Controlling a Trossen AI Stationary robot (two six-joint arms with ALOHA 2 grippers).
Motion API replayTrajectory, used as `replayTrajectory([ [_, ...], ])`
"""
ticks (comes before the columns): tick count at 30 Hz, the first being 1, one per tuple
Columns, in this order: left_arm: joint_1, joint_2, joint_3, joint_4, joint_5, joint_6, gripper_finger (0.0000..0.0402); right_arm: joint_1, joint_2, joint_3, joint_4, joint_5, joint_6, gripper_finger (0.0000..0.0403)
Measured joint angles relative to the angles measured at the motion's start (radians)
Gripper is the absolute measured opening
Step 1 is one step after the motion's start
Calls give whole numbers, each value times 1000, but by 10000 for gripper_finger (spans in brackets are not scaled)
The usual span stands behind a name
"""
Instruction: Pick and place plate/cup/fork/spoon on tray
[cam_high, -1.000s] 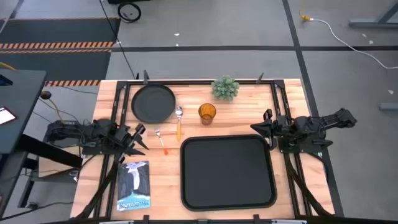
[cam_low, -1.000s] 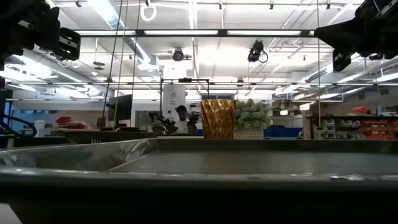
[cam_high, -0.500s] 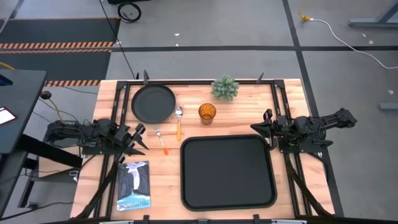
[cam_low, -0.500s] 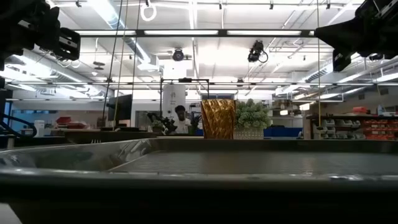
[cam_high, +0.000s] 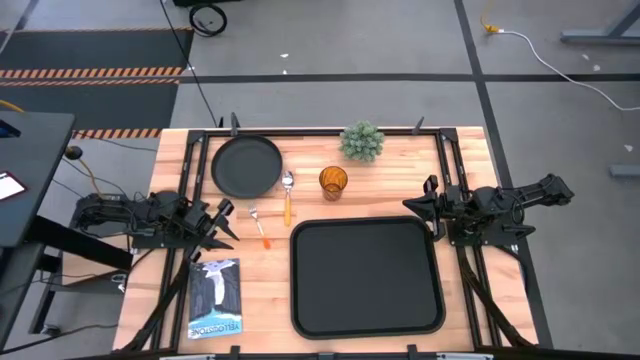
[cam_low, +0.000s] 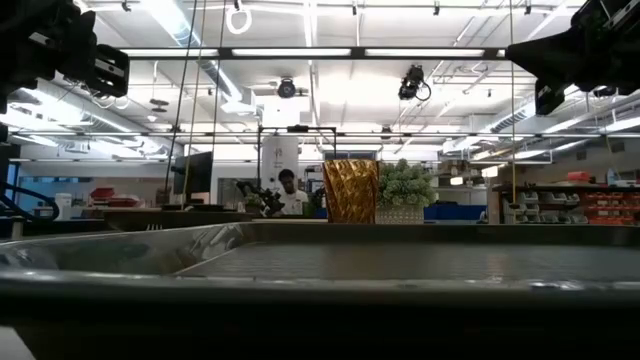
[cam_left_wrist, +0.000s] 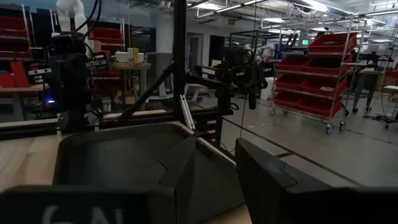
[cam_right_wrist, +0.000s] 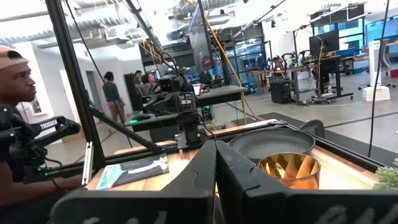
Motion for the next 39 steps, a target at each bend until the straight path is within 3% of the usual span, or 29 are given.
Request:
replayTrajectory([
  [33,0,0,0,0,0,0,124,0,0,0,0,0,0,13],
  [39,0,-1,0,174,-12,26,124,0,0,0,0,0,0,13],
])
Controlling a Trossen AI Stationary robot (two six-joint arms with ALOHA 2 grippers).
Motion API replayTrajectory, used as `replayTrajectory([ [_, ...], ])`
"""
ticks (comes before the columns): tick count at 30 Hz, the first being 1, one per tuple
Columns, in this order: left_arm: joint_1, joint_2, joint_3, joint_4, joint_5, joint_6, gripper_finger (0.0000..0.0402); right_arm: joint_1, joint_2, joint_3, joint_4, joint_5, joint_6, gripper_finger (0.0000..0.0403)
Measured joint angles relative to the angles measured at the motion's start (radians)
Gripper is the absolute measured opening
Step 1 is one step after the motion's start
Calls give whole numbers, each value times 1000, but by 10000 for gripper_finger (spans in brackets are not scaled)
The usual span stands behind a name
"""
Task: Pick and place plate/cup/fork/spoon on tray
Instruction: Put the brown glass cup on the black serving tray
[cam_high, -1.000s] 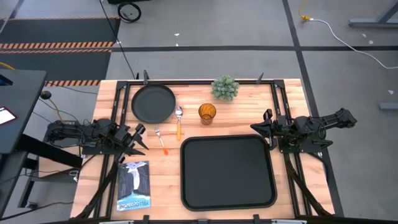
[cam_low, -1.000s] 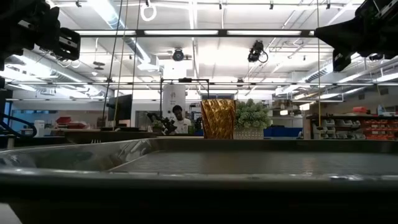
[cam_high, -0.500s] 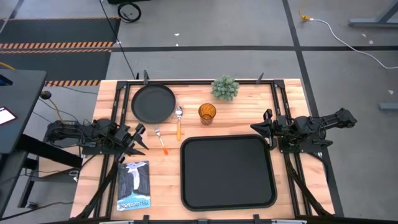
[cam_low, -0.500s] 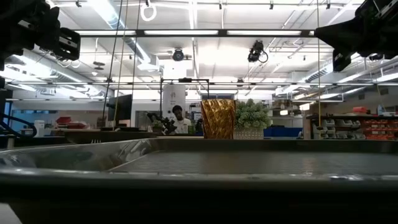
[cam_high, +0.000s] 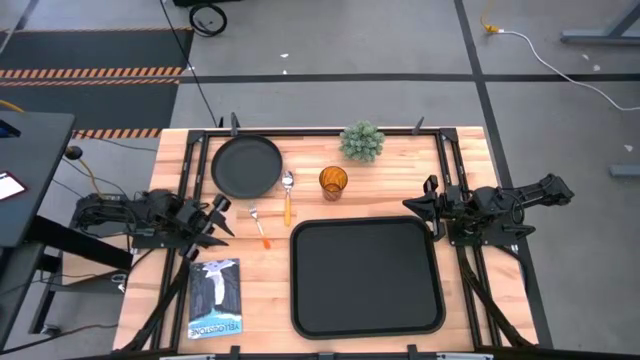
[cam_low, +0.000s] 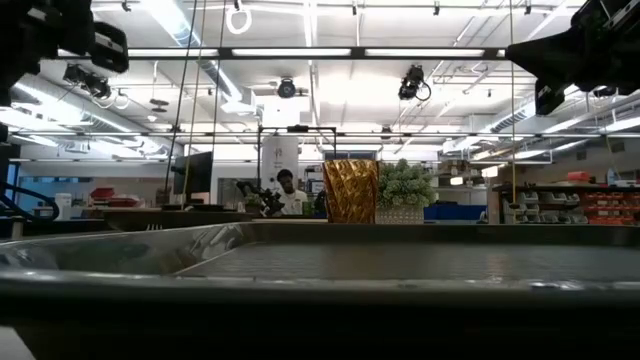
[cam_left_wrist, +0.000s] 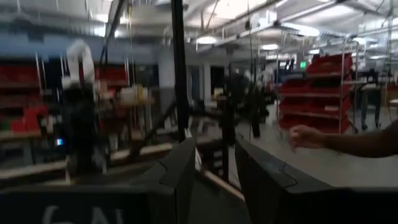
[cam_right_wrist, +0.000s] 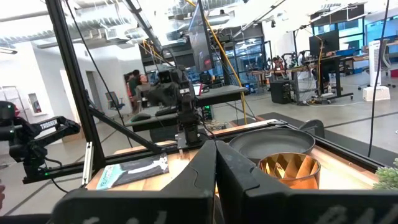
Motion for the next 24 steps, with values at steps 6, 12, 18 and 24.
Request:
replayTrajectory([
  [6,0,0,0,79,0,0,124,0,0,0,0,0,0,13],
  [12,0,0,0,76,-1,0,124,0,0,0,0,0,0,13],
  [18,0,1,0,96,-1,1,124,0,0,0,27,6,-106,13],
  [24,0,1,0,99,-29,1,124,0,0,0,71,8,-276,13],
])
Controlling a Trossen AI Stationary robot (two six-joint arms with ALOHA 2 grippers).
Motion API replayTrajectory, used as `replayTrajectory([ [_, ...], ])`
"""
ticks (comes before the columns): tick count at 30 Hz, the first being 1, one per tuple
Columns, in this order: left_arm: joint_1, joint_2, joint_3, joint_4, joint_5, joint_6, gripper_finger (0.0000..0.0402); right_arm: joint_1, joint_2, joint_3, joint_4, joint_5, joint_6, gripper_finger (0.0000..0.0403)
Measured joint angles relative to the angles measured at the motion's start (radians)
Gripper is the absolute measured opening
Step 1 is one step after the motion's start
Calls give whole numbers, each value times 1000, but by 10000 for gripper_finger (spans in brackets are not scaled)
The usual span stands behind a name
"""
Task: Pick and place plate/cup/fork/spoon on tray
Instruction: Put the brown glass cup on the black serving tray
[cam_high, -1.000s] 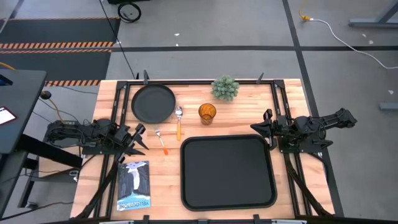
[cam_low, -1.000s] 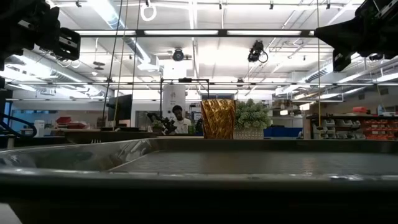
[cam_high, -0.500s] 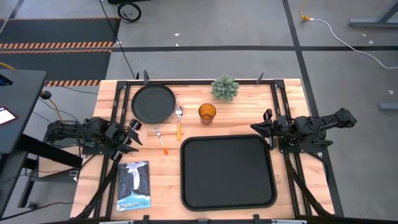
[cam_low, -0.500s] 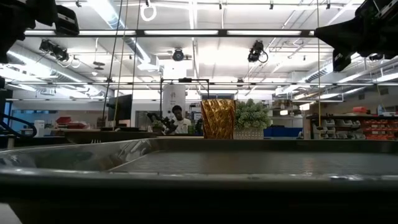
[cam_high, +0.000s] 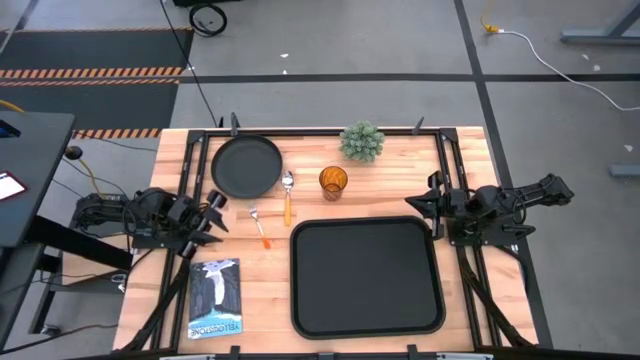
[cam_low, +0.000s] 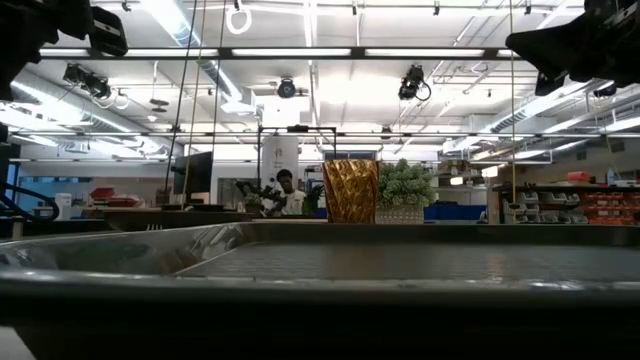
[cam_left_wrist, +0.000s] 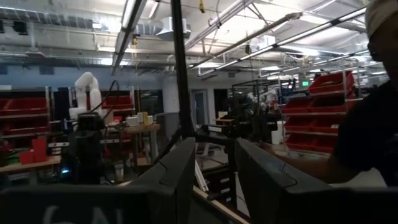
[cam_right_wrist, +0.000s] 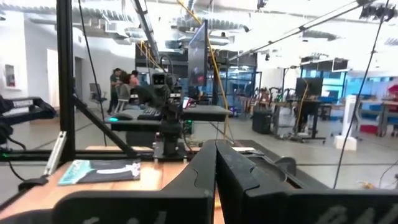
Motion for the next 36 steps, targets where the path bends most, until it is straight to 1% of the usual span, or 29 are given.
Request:
replayTrajectory([
  [2,0,0,0,0,-15,3,124,0,0,0,3,0,-9,13],
  [6,0,1,0,0,-45,78,124,0,0,0,14,-4,4,13],
  [10,0,1,0,0,-47,149,124,0,0,0,15,-7,87,13],
  [17,0,1,0,1,-46,85,124,0,0,0,35,-8,279,13],
  [19,0,1,0,1,-46,55,124,0,0,0,34,-8,303,13],
  [22,0,1,0,8,-56,53,124,0,0,0,35,-8,310,13],
  [24,-1,0,0,19,-115,41,123,0,0,0,48,-8,308,13],
  [25,-1,1,0,16,-176,27,123,0,0,0,63,-5,301,13],
  [28,0,35,0,-8,-424,-20,123,-1,0,0,127,36,287,13],
  [29,1,57,0,-20,-477,-36,123,-1,0,0,154,48,286,13],
  [33,0,167,0,-6,-566,-121,123,-1,0,0,206,99,244,13],
  [36,0,252,0,43,-630,-133,123,-10,6,0,222,137,206,13],
])
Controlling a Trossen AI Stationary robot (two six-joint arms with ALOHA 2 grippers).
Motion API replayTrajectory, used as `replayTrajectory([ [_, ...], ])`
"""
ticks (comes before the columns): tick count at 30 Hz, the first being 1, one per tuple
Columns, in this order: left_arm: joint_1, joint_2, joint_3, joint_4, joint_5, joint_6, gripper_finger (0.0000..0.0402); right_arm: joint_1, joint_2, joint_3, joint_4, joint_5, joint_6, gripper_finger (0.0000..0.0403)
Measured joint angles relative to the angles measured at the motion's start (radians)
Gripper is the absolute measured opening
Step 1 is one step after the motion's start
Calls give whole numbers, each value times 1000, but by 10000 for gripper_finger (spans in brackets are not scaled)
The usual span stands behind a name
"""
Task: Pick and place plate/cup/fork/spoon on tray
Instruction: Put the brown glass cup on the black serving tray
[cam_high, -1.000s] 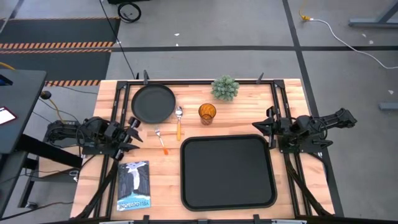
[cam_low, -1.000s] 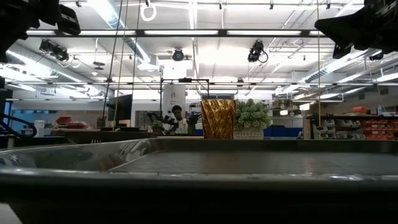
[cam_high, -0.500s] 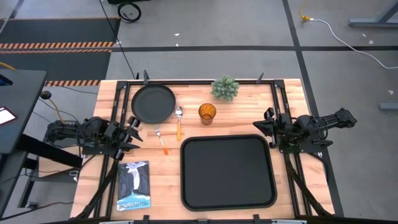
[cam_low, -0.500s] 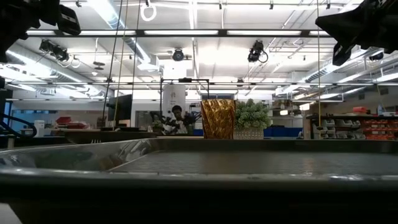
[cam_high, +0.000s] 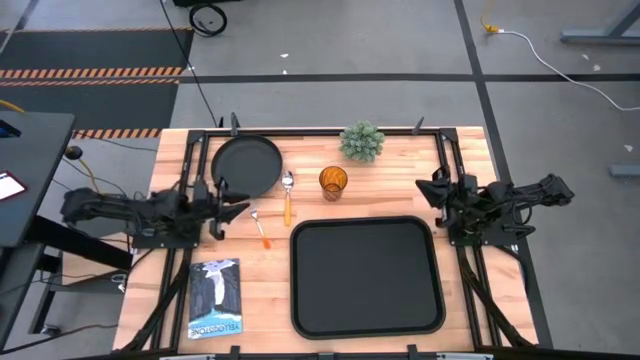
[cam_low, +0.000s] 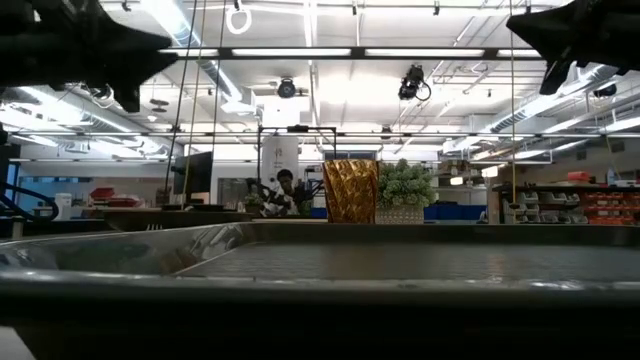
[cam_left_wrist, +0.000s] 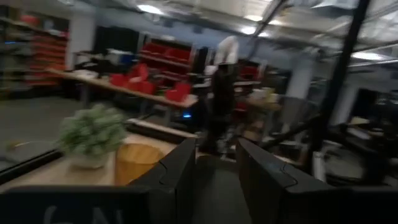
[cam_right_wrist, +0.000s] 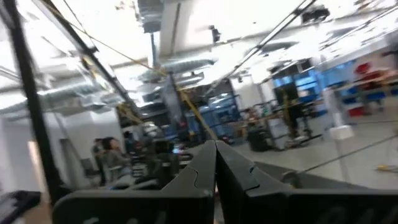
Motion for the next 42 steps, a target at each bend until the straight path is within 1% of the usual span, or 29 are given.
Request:
replayTrajectory([
  [3,6,83,0,58,-71,1,123,-24,0,0,9,2,-35,13],
  [11,81,289,0,216,-175,0,123,-80,0,0,8,4,-76,13],
  [15,115,404,0,340,-180,8,123,-82,0,0,-10,4,-150,13],
  [19,139,527,2,532,-166,112,123,-82,0,0,-31,2,-189,13],
  [20,144,557,7,557,-166,134,123,-82,0,0,-39,-2,-189,13],
  [22,159,611,40,571,-165,172,123,-75,0,0,-59,-32,-185,13],
  [26,180,714,120,576,-164,217,123,-40,1,0,-88,-162,-186,13],
  [28,188,761,160,577,-164,226,123,-18,3,0,-80,-177,-183,13],
  [30,200,807,199,575,-164,232,123,0,5,0,-81,-140,-183,13],
  [33,215,875,254,570,-164,223,123,15,19,0,-83,-43,-158,13],
  [37,236,966,327,528,-163,195,123,17,54,0,-81,23,-113,13],
  [41,253,1060,399,517,-164,184,123,6,101,0,-84,167,-52,13],
  [42,256,1084,417,516,-163,183,123,3,113,0,-84,187,-41,13],
])
